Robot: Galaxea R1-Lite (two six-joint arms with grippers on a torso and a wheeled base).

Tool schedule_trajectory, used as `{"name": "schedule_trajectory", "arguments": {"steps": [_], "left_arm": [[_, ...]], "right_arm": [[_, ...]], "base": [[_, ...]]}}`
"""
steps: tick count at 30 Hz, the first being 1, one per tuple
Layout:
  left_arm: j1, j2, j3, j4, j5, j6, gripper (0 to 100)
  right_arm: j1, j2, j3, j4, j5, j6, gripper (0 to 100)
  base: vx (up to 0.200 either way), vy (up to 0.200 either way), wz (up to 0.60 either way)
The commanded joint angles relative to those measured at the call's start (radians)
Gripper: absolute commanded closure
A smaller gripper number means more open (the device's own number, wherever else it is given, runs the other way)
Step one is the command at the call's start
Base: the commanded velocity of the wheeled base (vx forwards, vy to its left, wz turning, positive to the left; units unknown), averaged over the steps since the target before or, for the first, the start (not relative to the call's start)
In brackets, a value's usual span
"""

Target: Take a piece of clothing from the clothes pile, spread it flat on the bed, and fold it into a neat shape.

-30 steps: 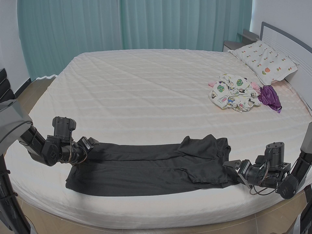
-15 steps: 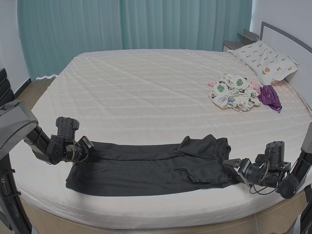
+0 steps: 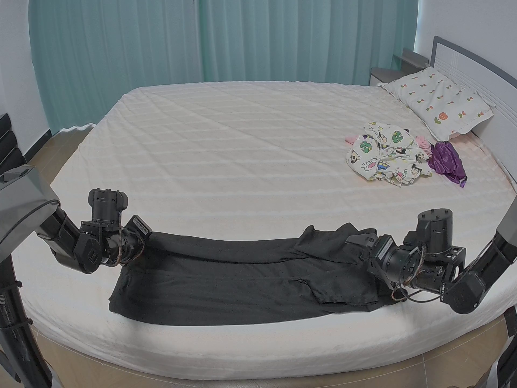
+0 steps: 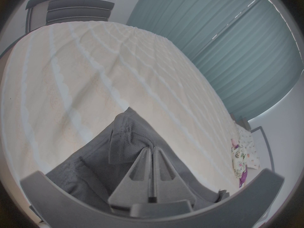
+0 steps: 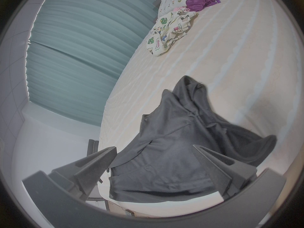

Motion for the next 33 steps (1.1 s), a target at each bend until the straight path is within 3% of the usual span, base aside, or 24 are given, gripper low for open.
{"name": "schedule_trajectory", "arguments": {"steps": [1,5,10,19,26,33], "left_arm": [[-0.012,-0.009,0.02,-0.058,0.002,-0.038,100],[-0.012,-0.004,0.026,-0.1,0.002,-0.04,100],[-0.012,-0.006,0.031,-0.135,0.002,-0.04,100],[-0.012,0.001,0.032,-0.137,0.002,-0.043,100],[-0.012,0.001,0.034,-0.137,0.002,-0.043,100],[-0.012,-0.002,0.032,-0.138,0.001,-0.071,100]], "right_arm": [[0.045,0.0,-0.127,0.108,-0.021,0.048,0],[0.081,0.08,-0.151,0.138,-0.024,0.131,0],[0.063,0.199,-0.243,0.146,-0.027,0.193,0],[0.055,0.235,-0.323,0.204,-0.029,0.228,0],[0.052,0.304,-0.384,0.206,-0.064,0.24,0],[0.037,0.344,-0.421,0.194,-0.142,0.24,0]], "base": [[0.0,0.0,0.0],[0.0,0.0,0.0],[0.0,0.0,0.0],[0.0,0.0,0.0],[0.0,0.0,0.0],[0.0,0.0,0.0]]}}
